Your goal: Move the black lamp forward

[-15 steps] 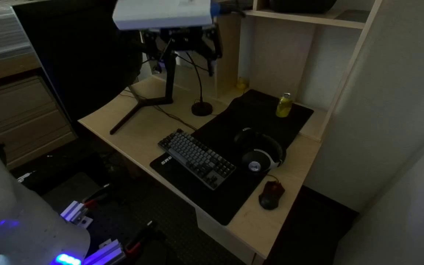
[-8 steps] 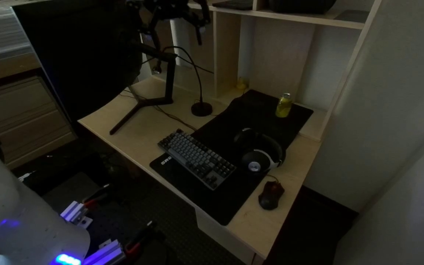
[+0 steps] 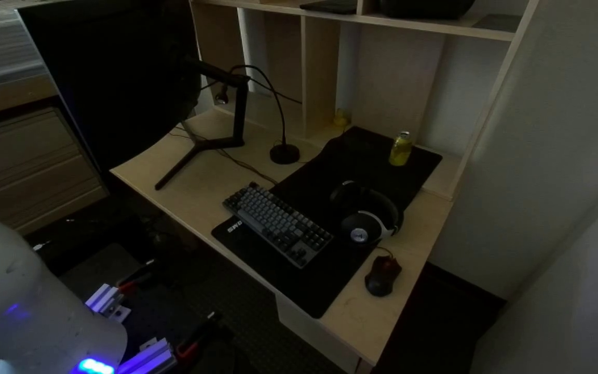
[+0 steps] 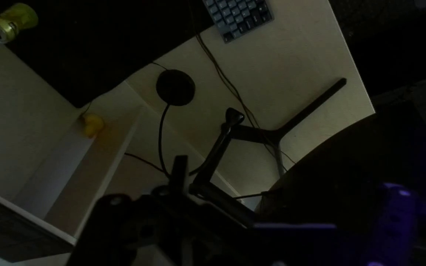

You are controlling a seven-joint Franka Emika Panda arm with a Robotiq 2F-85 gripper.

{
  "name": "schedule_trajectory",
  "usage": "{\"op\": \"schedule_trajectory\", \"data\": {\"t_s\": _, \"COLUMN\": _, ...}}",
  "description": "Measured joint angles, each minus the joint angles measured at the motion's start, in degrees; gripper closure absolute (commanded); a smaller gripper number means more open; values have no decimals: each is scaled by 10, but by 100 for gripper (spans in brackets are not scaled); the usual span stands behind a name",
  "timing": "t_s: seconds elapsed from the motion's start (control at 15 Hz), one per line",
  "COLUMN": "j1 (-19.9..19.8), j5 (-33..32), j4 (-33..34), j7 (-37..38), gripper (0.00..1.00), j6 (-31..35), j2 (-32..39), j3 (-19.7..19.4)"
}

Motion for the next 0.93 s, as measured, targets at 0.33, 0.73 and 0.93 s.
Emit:
{"op": "schedule_trajectory", "data": {"t_s": 0.33, "j1": 17, "j5": -10, "j4": 3, "j7": -9, "gripper": 0, "j6": -38, "j2": 31, "j3": 35}}
{"op": "schedule_trajectory", "data": {"t_s": 0.73, "j1": 38, "j5": -5, "j4": 129, "j7": 60, "gripper": 0, "j6": -44, "j2": 196, "j3": 111}}
{"op": "schedule_trajectory", "data": {"t_s": 0.93, "j1": 35, "j5": -5, "j4": 159, "j7": 62, "gripper": 0, "j6": -51, "j2": 220, "j3": 109}}
